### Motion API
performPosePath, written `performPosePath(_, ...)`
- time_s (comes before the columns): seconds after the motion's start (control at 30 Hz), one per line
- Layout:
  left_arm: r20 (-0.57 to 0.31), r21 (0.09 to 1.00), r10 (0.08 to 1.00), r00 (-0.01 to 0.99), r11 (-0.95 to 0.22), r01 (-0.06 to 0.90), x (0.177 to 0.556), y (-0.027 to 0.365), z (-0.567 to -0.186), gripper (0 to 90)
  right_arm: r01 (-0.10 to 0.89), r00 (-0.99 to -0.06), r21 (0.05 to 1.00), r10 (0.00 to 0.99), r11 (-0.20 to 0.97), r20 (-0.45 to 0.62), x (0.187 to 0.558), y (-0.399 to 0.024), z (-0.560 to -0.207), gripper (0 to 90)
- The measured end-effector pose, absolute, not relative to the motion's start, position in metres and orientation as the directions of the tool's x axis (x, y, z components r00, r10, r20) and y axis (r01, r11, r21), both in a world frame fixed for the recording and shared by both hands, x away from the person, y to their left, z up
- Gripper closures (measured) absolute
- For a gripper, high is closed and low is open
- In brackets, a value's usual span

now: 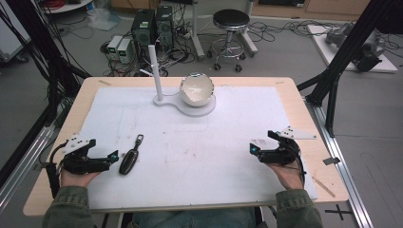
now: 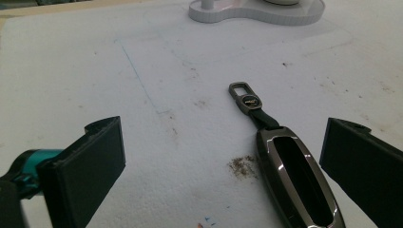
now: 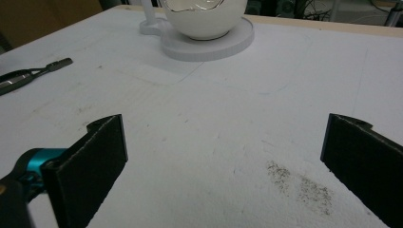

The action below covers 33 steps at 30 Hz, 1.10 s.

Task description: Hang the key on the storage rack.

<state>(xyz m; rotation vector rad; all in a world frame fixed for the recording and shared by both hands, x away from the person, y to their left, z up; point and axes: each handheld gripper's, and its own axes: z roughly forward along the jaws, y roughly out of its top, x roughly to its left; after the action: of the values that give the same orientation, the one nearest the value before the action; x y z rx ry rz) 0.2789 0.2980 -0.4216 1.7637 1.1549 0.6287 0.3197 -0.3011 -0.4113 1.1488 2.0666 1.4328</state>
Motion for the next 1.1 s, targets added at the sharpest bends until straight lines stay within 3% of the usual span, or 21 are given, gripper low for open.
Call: performPosePath(1.1, -0.061, 0.865, 0.896, 0.441, -0.172, 0.471, 0.2855, 0.2906, -0.4155, 1.7, 0.415, -0.577, 0.898, 0.805, 0.145, 0.137, 0.3150, -0.3084, -0.4127, 0.6)
